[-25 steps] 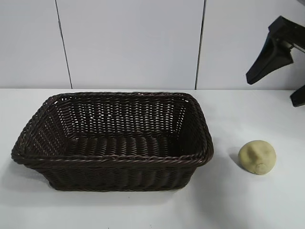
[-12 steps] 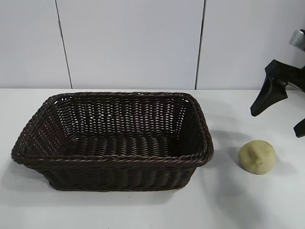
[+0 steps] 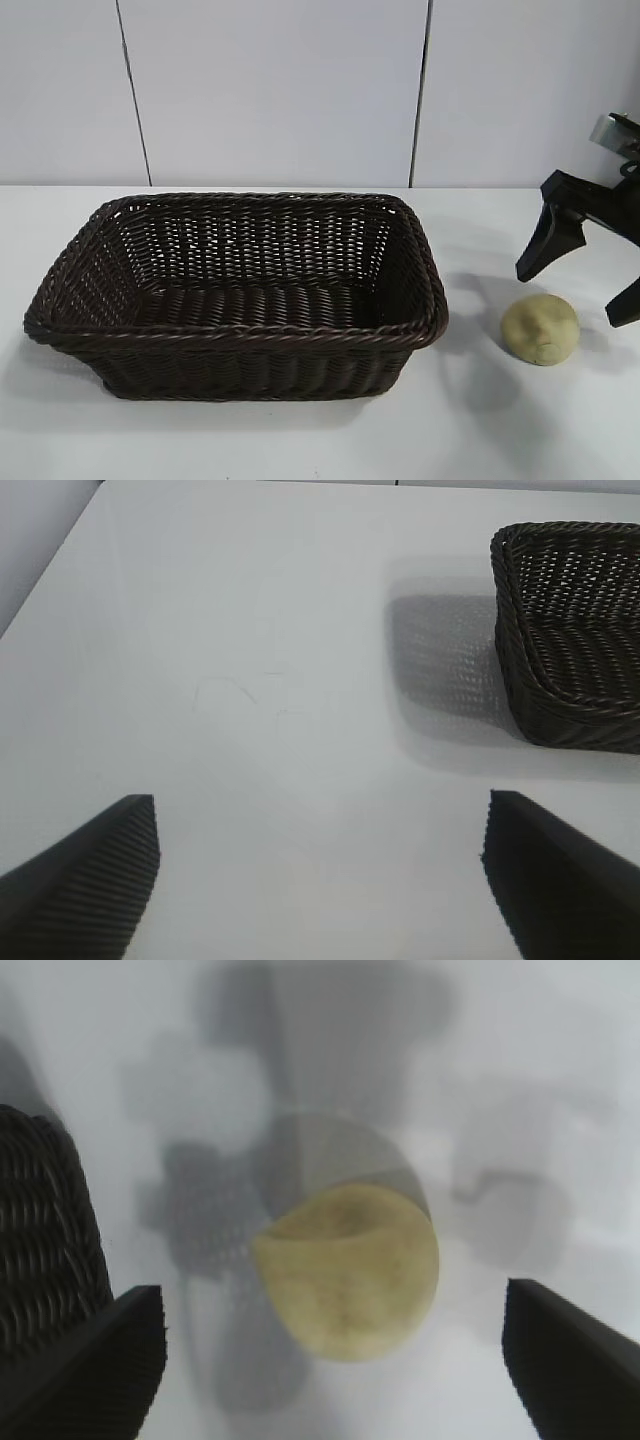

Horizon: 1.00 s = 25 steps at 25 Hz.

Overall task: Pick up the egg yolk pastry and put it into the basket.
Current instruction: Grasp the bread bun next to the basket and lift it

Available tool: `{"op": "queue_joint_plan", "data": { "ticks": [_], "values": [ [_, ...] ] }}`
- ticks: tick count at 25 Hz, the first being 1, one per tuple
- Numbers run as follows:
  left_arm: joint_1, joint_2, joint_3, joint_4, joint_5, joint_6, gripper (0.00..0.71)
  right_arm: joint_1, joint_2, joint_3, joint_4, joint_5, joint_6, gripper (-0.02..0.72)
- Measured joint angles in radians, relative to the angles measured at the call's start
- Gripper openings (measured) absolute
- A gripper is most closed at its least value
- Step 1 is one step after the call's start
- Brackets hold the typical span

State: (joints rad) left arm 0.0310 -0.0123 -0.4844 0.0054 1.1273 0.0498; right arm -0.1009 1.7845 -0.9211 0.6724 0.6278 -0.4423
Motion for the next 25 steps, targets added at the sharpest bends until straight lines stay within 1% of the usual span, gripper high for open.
{"op": "queue_joint_plan", "data": {
  "ticks": [5, 7, 10, 13, 16, 19, 22, 23, 25],
  "values": [
    [0.0, 0.0, 0.0, 0.0, 0.0, 0.0, 0.634, 0.0, 0.049, 0.0, 0.05, -0.007, -0.044, 0.653],
    [0.0, 0.0, 0.0, 0.0, 0.0, 0.0, 0.634, 0.0, 0.057, 0.0, 0.063, -0.026, -0.057, 0.653],
    [0.0, 0.0, 0.0, 0.0, 0.0, 0.0, 0.634, 0.0, 0.057, 0.0, 0.069, -0.052, -0.059, 0.653],
    [0.0, 0.0, 0.0, 0.0, 0.0, 0.0, 0.634, 0.0, 0.057, -0.002, 0.07, -0.05, -0.06, 0.653],
    [0.0, 0.0, 0.0, 0.0, 0.0, 0.0, 0.634, 0.0, 0.057, -0.002, 0.077, -0.047, -0.075, 0.653],
    [0.0, 0.0, 0.0, 0.0, 0.0, 0.0, 0.634, 0.0, 0.057, -0.003, 0.103, -0.047, -0.097, 0.653],
    [0.0, 0.0, 0.0, 0.0, 0.0, 0.0, 0.634, 0.0, 0.057, -0.004, 0.113, -0.047, -0.105, 0.653],
    [0.0, 0.0, 0.0, 0.0, 0.0, 0.0, 0.634, 0.0, 0.057, -0.004, 0.113, -0.047, -0.105, 0.649],
    [0.0, 0.0, 0.0, 0.0, 0.0, 0.0, 0.634, 0.0, 0.057, -0.004, 0.113, -0.047, -0.105, 0.608]
  ]
}}
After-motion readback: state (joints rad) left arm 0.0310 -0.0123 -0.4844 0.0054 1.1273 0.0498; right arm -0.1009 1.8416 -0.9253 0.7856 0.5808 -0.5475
